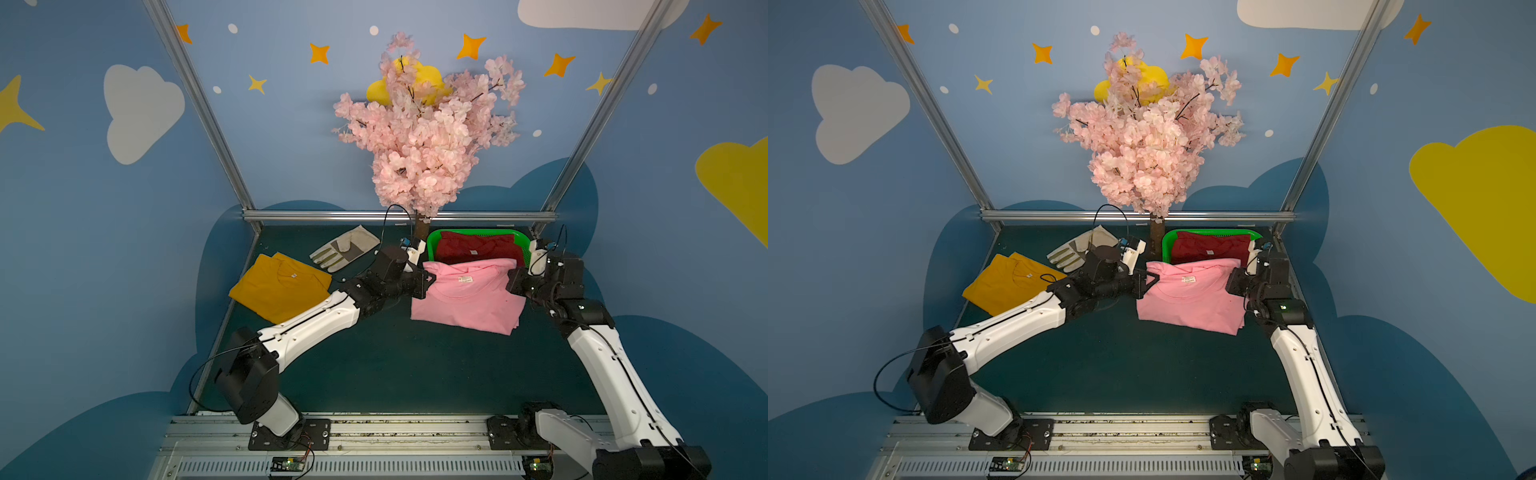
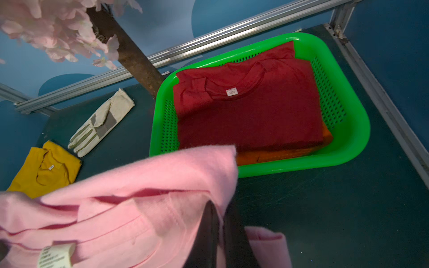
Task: Put the folded t-shirts into the basket
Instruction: Place the T-shirt in the bin.
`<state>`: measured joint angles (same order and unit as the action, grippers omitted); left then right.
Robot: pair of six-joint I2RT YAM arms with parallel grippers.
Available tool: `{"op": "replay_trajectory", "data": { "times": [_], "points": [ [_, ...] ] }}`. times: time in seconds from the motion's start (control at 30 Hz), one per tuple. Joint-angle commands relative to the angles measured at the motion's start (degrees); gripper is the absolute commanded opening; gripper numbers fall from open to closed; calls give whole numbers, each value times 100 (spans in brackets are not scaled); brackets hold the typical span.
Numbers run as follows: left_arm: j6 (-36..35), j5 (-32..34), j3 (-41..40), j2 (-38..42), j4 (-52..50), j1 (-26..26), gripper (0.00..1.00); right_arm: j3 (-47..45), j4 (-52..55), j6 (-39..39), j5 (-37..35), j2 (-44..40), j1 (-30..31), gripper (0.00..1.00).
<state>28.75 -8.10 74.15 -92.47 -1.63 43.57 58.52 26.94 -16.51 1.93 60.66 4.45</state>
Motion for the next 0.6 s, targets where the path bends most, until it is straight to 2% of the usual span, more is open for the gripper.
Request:
{"op": "replay_trajectory", "data": {
  "times": [0.0, 0.23, 0.57],
  "points": [
    [-46, -115, 565, -406, 240, 61, 3, 362, -115, 168, -625, 225, -125, 0],
    [-201, -17, 1854, -1349, 345, 79, 3, 1279, -242, 360, -1027, 969, -370, 0],
    [-499, 415, 3390, -2620, 523, 104, 3, 2775, -407, 889, -1504, 2522, -479, 0]
  ]
}}
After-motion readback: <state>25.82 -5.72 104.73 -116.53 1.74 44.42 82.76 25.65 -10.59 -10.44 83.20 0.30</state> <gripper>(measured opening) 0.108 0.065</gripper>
